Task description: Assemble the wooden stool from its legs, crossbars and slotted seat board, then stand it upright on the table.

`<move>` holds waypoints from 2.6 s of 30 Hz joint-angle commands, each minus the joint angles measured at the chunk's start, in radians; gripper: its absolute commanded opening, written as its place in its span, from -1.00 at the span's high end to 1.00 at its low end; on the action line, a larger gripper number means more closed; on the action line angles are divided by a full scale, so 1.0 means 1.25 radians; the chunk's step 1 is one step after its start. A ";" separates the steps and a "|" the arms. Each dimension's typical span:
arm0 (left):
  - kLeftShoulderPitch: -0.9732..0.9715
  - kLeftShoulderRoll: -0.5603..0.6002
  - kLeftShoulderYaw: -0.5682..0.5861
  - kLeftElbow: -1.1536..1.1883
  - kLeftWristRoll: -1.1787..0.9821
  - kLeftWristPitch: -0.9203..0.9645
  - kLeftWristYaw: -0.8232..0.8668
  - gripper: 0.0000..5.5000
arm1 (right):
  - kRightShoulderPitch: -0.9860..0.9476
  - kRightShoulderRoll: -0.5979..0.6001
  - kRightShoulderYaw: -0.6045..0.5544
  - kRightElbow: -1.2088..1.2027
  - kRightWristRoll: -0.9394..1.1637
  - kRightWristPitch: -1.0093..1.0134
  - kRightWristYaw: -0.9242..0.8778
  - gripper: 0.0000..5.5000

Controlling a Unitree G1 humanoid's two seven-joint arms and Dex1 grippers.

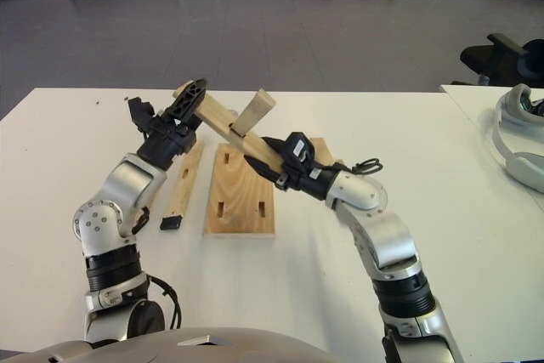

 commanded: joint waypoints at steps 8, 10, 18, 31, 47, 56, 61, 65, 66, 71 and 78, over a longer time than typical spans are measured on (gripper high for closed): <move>0.066 0.023 -0.075 -0.033 0.023 -0.037 0.010 0.27 | 0.013 -0.004 0.007 -0.019 -0.003 -0.022 -0.001 0.25; 0.066 0.032 -0.072 -0.033 0.014 -0.045 0.007 0.39 | 0.013 -0.006 0.009 -0.016 -0.007 -0.031 0.001 0.25; 0.089 0.053 -0.098 -0.037 0.034 -0.057 -0.013 0.61 | 0.017 -0.003 0.022 -0.009 -0.021 -0.041 -0.005 0.25; 0.300 0.143 -0.066 -0.256 0.206 -0.144 0.054 0.63 | 0.100 -0.124 0.093 0.115 -0.272 -0.166 -0.043 -0.33; 0.450 0.135 -0.108 -0.316 0.394 -0.229 0.139 0.63 | 0.167 -0.100 0.181 0.206 -0.375 -0.258 -0.027 -0.33; 0.428 0.249 -0.194 -0.378 0.480 -0.119 0.127 0.63 | 0.146 -0.062 0.169 0.202 -0.338 -0.266 -0.017 -0.33; 0.331 0.344 -0.246 -0.431 0.516 0.028 0.148 0.63 | 0.124 -0.050 0.162 0.225 -0.353 -0.278 -0.036 -0.33; 0.378 0.379 -0.339 -0.398 0.598 0.050 0.125 0.63 | 0.114 -0.043 0.166 0.241 -0.369 -0.286 -0.049 -0.33; 0.367 0.382 -0.367 -0.384 0.625 0.040 0.115 0.63 | 0.114 -0.042 0.166 0.244 -0.371 -0.288 -0.051 -0.33; 0.251 0.307 -0.400 -0.333 0.708 -0.086 0.092 0.63 | 0.112 -0.054 0.152 0.275 -0.394 -0.296 -0.066 -0.33; 0.219 0.177 -0.286 -0.343 0.568 -0.192 0.016 0.24 | 0.090 -0.052 0.109 0.323 -0.409 -0.296 -0.106 -0.33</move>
